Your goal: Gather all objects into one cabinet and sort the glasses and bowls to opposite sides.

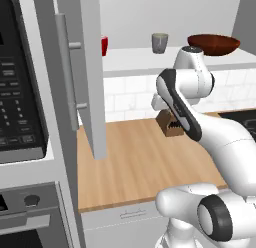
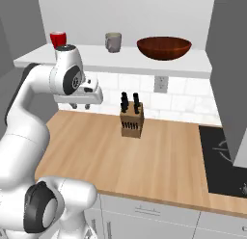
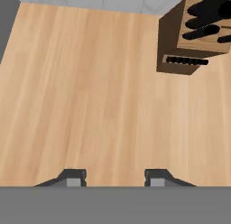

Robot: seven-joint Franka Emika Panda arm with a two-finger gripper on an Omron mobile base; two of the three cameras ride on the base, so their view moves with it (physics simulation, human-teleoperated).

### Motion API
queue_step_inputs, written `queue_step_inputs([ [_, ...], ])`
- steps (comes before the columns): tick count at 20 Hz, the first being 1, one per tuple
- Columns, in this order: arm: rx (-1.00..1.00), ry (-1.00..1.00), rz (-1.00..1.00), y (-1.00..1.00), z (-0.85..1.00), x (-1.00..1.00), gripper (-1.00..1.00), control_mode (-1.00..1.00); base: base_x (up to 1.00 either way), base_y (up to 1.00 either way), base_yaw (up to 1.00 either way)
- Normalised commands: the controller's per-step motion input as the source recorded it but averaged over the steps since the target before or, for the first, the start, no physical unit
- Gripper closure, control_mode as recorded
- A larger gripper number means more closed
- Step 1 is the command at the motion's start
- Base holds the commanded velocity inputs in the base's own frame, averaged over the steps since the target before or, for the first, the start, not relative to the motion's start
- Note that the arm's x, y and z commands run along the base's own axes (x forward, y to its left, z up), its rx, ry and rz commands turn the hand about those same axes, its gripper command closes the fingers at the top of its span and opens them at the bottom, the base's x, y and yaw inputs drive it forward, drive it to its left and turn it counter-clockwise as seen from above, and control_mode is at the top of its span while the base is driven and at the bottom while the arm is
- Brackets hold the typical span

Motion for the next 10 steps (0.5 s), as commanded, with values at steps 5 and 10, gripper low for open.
queue_step_inputs([
  [5, 0.0, 0.0, 0.0, 0.0, 0.0, 0.0, -1.0, 1.0, -0.5, -0.04, -0.01],
  [10, 0.0, 0.0, 0.0, 0.0, 0.0, 0.0, -1.0, 1.0, -1.0, -0.12, -0.06],
])
